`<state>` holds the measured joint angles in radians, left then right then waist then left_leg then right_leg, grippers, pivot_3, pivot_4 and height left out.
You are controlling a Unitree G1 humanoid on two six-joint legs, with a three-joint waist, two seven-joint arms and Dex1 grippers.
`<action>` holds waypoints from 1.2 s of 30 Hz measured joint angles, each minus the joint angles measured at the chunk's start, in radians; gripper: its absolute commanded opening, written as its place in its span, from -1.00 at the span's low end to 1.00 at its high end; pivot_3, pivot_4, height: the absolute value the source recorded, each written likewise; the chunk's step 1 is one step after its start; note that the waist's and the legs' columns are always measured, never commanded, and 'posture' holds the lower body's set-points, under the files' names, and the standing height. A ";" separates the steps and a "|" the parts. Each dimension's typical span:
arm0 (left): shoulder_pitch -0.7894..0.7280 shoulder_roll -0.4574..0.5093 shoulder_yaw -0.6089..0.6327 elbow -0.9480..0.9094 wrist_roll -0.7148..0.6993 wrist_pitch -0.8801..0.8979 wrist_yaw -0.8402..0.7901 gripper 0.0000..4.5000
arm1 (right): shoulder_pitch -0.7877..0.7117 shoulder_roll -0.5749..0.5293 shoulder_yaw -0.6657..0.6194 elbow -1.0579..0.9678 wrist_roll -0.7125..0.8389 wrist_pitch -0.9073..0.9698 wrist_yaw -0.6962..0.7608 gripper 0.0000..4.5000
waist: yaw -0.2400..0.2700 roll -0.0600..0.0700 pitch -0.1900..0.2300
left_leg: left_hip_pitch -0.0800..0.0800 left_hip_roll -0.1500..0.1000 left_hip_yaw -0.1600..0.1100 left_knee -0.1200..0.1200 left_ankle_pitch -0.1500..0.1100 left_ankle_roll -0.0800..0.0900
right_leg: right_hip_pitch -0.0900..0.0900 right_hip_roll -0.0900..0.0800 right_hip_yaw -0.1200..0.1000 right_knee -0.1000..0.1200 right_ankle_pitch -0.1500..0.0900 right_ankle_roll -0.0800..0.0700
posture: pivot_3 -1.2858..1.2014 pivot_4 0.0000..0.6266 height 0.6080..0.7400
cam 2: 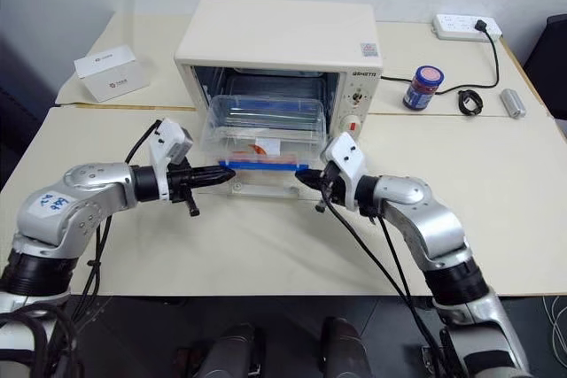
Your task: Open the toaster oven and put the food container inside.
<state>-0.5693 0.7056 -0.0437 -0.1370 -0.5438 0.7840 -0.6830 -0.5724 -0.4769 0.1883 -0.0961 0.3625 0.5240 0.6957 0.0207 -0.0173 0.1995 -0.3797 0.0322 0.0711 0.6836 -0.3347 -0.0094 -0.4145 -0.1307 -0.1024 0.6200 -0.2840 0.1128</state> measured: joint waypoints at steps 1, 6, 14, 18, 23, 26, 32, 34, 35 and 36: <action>-0.025 -0.031 0.000 0.033 0.021 -0.011 0.018 -1.00 | -0.020 0.024 0.000 0.037 -0.019 -0.017 -0.017 -0.99 | 0.000 0.000 0.000 | 0.000 0.000 0.000 0.000 0.000 0.000 | 0.000 0.000 0.000 0.001 0.000 0.000 | 0.03 -0.52 1.00; -0.175 -0.140 0.005 0.223 0.122 -0.097 0.116 -1.00 | -0.172 0.173 -0.015 0.265 -0.102 -0.115 -0.142 -0.99 | -0.008 0.000 0.000 | 0.000 0.000 0.000 0.001 0.002 -0.001 | 0.000 0.000 0.000 0.002 0.000 0.000 | 0.03 -0.52 1.00; -0.243 -0.167 0.071 0.265 0.124 -0.117 0.104 -1.00 | -0.242 0.213 -0.071 0.363 -0.116 -0.174 -0.161 -0.99 | -0.028 0.000 0.000 | -0.003 0.000 -0.003 -0.001 0.001 -0.001 | -0.001 -0.001 -0.003 0.001 0.000 0.000 | 0.03 -0.52 1.00; -0.097 0.006 0.153 0.047 0.001 0.007 -0.030 -0.92 | 0.005 0.023 -0.106 -0.001 0.058 0.008 0.020 -1.00 | -0.026 0.000 0.000 | -0.008 0.000 -0.007 -0.001 0.001 -0.001 | -0.005 -0.001 -0.004 0.001 0.000 0.000 | 0.03 -0.52 1.00; -0.009 0.195 0.325 -0.118 -0.179 0.127 -0.187 -0.36 | 0.266 -0.178 -0.211 -0.341 0.266 0.212 0.127 -1.00 | -0.022 0.000 0.000 | -0.005 0.000 -0.006 0.001 0.001 -0.001 | -0.001 -0.001 -0.004 0.000 0.000 0.000 | 0.03 -0.52 1.00; 0.003 0.274 0.394 -0.174 -0.259 0.169 -0.248 0.01 | 0.365 -0.208 -0.257 -0.426 0.321 0.272 0.115 -1.00 | -0.021 0.000 0.000 | 0.001 0.000 -0.006 0.000 0.002 0.000 | 0.004 -0.001 -0.003 -0.001 0.000 0.001 | 0.03 -0.52 1.00; 0.010 0.343 0.419 -0.185 -0.304 0.180 -0.289 0.84 | 0.430 -0.136 -0.217 -0.408 0.247 0.263 -0.010 -1.00 | -0.022 0.000 0.000 | 0.005 0.000 -0.004 -0.002 0.003 -0.001 | 0.004 0.000 0.000 0.002 0.000 0.000 | 0.03 -0.52 1.00; 0.005 0.355 0.419 -0.179 -0.313 0.180 -0.292 0.99 | 0.426 -0.090 -0.186 -0.359 0.197 0.236 -0.057 -1.00 | -0.022 0.000 0.000 | 0.004 0.000 -0.003 -0.002 0.003 -0.001 | 0.003 0.000 0.000 0.002 0.000 -0.001 | 0.03 -0.52 1.00; 0.003 0.358 0.419 -0.178 -0.315 0.180 -0.292 0.99 | 0.420 -0.071 -0.176 -0.331 0.179 0.223 -0.073 -1.00 | -0.022 0.000 0.000 | 0.004 0.000 -0.003 -0.002 0.002 -0.001 | 0.003 0.000 0.000 0.002 0.000 -0.001 | 0.03 -0.52 1.00; -0.001 0.362 0.419 -0.176 -0.316 0.180 -0.292 0.99 | 0.408 -0.049 -0.163 -0.298 0.156 0.207 -0.091 -1.00 | -0.022 0.000 0.000 | 0.004 0.000 -0.002 -0.002 0.002 -0.001 | 0.003 0.000 0.000 0.002 0.000 -0.001 | 0.03 -0.52 1.00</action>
<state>-0.5702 1.0677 0.3751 -0.3131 -0.8598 0.9642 -0.9751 -0.1645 -0.5254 0.0250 -0.3938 0.5184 0.7314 0.6050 -0.0015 -0.0169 0.1998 -0.3757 0.0323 0.0687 0.6815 -0.3324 -0.0105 -0.4118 -0.1309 -0.1022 0.6221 -0.2844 0.1122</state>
